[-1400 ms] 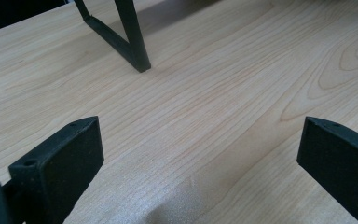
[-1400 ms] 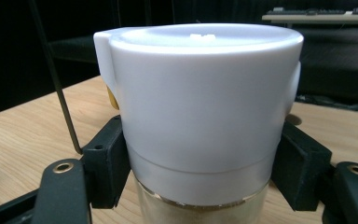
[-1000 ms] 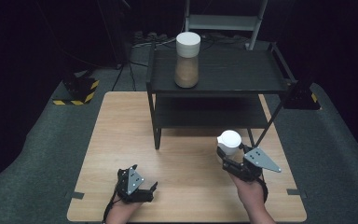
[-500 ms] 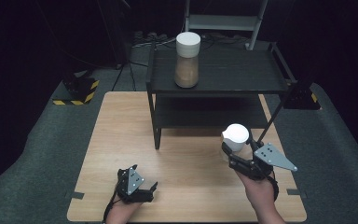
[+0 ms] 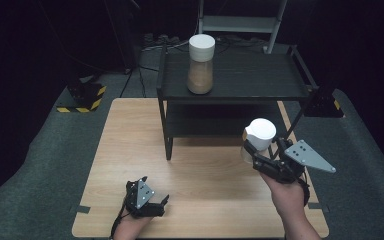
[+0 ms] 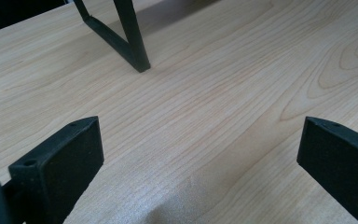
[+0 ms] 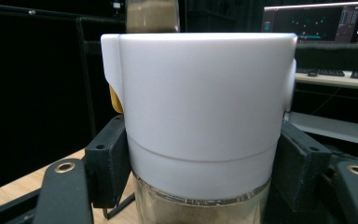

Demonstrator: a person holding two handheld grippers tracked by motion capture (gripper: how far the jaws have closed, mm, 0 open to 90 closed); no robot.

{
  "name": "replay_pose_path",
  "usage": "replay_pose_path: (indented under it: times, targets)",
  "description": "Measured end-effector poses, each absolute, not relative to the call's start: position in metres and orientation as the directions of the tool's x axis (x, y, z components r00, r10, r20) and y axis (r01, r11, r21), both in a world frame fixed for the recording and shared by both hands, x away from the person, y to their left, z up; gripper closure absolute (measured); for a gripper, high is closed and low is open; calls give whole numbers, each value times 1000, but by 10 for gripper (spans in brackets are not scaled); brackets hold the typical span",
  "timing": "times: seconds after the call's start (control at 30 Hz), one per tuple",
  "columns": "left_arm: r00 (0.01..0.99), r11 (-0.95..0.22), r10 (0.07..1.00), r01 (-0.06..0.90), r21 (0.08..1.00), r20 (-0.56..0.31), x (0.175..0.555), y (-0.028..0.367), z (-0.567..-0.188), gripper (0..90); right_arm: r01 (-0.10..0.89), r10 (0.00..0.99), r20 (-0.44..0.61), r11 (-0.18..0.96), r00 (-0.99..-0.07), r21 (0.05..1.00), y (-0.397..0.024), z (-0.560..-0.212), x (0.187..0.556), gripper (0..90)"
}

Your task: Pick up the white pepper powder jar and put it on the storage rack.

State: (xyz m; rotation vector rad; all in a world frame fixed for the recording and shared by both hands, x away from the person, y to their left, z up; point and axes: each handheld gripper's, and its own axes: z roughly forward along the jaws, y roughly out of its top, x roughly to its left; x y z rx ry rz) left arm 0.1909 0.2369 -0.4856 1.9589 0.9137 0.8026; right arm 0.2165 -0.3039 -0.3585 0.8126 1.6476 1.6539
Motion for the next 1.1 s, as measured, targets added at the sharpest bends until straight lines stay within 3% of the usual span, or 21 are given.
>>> replay_pose_path:
  times: [1.1]
  targets:
    - [543,-408,816,302,862,196,192,239,-486,6,-96,838,-36,-19,-545,995,-305,-290,237,302]
